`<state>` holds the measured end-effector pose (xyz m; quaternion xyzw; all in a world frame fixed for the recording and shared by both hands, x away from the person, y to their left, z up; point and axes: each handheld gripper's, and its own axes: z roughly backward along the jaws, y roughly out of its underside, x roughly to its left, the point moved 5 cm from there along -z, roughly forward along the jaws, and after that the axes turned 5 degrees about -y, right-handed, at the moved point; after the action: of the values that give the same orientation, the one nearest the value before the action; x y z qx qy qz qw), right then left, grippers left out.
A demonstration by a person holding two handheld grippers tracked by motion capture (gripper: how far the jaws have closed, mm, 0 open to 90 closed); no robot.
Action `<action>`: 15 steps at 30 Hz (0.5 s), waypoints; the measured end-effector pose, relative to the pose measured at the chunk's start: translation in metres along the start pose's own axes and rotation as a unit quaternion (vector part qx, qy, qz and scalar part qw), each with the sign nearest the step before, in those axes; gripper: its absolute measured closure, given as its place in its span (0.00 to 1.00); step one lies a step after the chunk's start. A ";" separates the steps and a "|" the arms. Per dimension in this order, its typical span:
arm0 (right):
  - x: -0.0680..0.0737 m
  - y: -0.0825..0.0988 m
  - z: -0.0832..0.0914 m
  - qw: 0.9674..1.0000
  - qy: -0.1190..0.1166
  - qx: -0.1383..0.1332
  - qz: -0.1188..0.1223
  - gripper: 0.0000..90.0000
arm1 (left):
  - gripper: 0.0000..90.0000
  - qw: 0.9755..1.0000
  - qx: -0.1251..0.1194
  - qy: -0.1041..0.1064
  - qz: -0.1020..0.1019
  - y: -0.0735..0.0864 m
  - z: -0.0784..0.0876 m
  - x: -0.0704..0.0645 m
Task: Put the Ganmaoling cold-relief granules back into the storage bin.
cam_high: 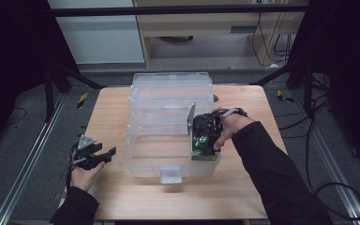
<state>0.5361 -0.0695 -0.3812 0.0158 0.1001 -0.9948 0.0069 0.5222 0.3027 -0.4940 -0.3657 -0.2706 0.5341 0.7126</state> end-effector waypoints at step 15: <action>-0.002 0.002 -0.014 1.000 -0.005 0.007 -0.008 0.19 | 0.38 1.000 0.001 0.000 -0.001 0.000 0.000 0.000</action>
<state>0.5385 -0.0683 -0.3947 0.0103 0.0934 -0.9956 -0.0006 0.5223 0.3027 -0.4945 -0.3645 -0.2706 0.5338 0.7134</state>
